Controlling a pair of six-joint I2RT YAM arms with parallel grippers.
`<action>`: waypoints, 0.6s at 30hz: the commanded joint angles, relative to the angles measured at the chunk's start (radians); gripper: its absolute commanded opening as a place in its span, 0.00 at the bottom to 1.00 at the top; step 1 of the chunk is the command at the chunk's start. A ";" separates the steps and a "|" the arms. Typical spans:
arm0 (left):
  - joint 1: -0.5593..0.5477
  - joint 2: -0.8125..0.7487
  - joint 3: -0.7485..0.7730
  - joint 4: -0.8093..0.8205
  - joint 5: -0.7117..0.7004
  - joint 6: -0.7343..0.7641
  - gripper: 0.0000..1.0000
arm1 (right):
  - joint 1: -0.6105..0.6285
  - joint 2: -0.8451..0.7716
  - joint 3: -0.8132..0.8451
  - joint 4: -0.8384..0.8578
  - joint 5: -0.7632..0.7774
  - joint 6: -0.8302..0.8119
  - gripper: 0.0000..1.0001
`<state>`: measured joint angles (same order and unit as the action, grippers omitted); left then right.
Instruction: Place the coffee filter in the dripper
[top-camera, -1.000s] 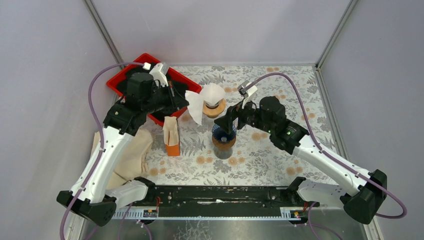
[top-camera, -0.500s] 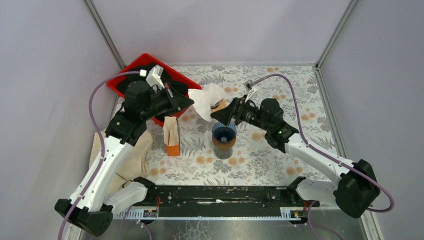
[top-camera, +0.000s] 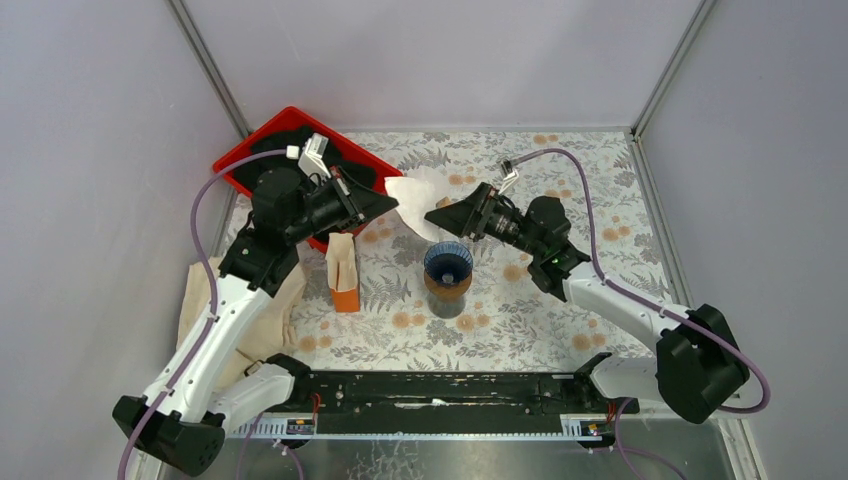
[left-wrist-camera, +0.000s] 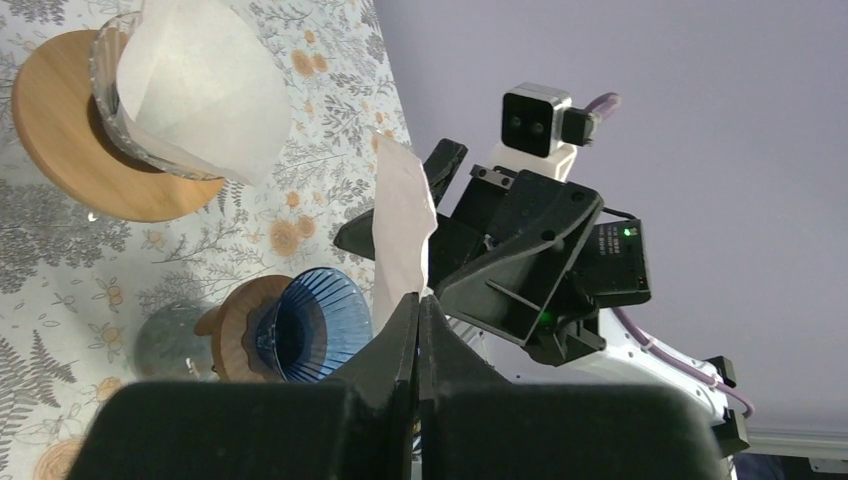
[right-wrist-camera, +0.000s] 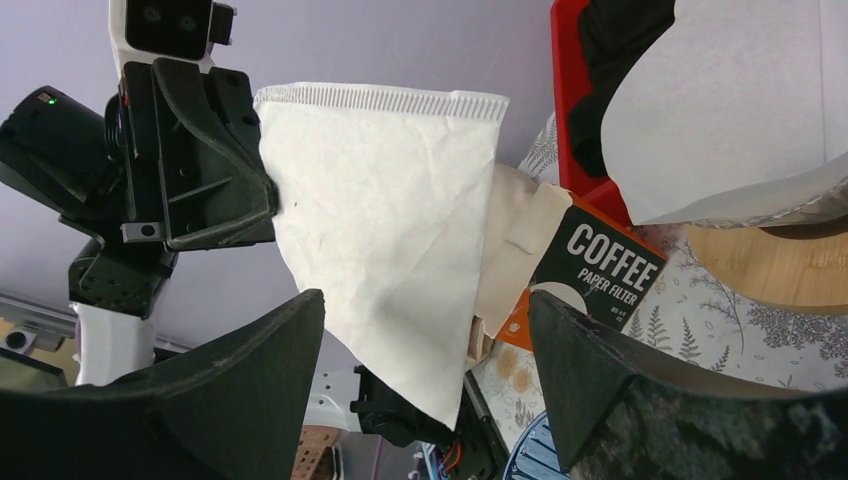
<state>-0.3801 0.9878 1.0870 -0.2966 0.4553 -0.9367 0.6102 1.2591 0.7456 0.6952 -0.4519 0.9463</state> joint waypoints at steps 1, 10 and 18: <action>-0.005 -0.008 -0.025 0.109 0.039 -0.045 0.01 | -0.016 0.016 -0.005 0.136 -0.045 0.082 0.80; -0.006 -0.011 -0.068 0.154 0.046 -0.082 0.02 | -0.031 0.052 -0.014 0.248 -0.086 0.173 0.67; -0.005 -0.012 -0.093 0.154 0.038 -0.085 0.07 | -0.042 0.060 -0.022 0.296 -0.105 0.216 0.37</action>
<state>-0.3801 0.9878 1.0084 -0.2123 0.4831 -1.0111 0.5797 1.3163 0.7246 0.8860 -0.5224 1.1255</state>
